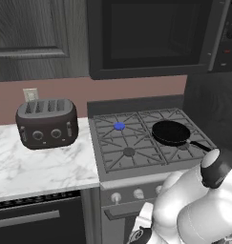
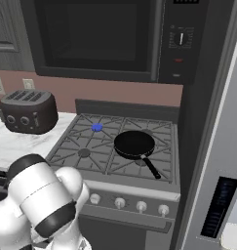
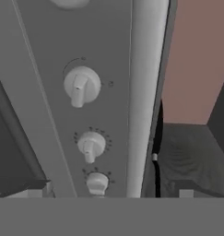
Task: Turn off the rear left burner of the stove.
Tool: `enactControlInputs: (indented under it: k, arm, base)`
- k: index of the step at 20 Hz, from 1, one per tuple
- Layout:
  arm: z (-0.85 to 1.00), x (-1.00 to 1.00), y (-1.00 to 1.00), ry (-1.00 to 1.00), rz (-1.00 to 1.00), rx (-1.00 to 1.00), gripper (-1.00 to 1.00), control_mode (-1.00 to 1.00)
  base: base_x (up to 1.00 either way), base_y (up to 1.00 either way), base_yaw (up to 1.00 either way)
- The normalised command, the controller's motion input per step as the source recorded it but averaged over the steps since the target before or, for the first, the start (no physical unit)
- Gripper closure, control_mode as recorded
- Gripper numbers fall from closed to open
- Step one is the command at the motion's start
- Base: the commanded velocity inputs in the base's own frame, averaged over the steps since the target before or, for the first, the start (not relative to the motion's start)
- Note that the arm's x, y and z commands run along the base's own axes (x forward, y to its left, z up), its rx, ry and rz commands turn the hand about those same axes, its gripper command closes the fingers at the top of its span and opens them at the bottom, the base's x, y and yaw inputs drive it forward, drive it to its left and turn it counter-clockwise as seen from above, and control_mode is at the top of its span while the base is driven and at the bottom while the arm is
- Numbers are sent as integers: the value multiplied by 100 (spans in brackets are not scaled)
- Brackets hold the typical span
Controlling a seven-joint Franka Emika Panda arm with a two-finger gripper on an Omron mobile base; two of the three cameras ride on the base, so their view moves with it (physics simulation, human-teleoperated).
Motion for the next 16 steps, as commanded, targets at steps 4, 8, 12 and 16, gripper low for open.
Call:
enactControlInputs:
  k: [4, 8, 12, 16]
  arm:
    - [37, 38, -19, 0, 9, 15, -100, -100]
    - [50, 53, -15, 0, 8, 15, -100, -100]
    - [45, 49, -23, 0, 6, 15, -100, -100]
    - [9, 40, -42, 0, 9, 11, -100, -100]
  base:
    - [0, 0, 0]
    - [0, 0, 0]
    - [0, 0, 0]
    - [0, 0, 0]
